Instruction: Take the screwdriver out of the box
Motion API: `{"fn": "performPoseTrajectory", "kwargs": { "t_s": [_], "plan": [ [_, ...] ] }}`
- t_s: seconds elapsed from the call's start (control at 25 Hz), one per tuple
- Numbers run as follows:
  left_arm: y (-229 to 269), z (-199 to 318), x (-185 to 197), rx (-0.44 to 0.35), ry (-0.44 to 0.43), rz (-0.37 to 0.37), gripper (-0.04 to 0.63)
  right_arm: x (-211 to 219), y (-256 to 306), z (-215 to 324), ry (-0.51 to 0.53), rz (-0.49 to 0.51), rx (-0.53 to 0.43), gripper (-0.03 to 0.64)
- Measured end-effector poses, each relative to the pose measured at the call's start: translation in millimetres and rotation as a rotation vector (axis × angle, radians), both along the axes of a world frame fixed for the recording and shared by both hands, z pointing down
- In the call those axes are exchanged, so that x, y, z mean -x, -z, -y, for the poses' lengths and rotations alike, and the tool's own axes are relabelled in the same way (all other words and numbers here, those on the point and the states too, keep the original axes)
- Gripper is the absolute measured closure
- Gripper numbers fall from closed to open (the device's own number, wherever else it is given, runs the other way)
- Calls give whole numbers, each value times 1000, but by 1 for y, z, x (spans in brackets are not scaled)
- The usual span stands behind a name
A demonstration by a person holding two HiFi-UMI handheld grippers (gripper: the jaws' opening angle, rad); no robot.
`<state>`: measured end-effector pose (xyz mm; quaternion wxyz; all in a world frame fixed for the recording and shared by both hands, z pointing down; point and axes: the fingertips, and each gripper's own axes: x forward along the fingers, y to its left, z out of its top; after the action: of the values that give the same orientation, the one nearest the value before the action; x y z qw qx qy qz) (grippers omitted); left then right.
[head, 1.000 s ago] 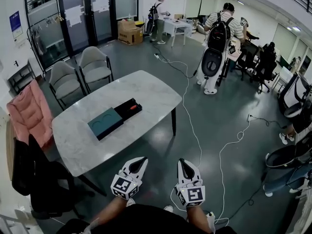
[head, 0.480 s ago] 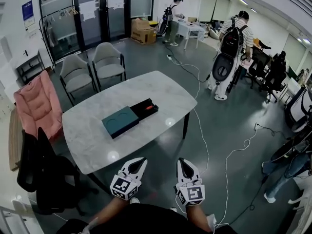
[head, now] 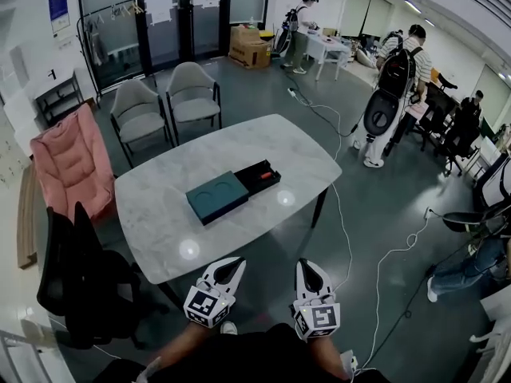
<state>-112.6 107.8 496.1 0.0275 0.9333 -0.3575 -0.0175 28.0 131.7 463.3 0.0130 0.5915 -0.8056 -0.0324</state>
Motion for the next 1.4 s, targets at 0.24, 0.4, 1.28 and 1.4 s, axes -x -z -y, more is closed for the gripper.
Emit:
{"fn": "performPoseTrajectory", "kwargs": {
  "t_s": [0.24,0.4,1.28,1.4],
  "plan": [
    [0,20,0,-4,27,14,589,-11,2,20,7,2,-7,594],
    [-2,37,-19,11,55,23,589,-34,2,42,35,5,0,594],
    [-2,109,-155,25,98,57,589,-181,-7,101,33,20,21,594],
    [-3,113,-159,25,121,64,589,-192,-9,103,39,24,10,594]
  ]
}}
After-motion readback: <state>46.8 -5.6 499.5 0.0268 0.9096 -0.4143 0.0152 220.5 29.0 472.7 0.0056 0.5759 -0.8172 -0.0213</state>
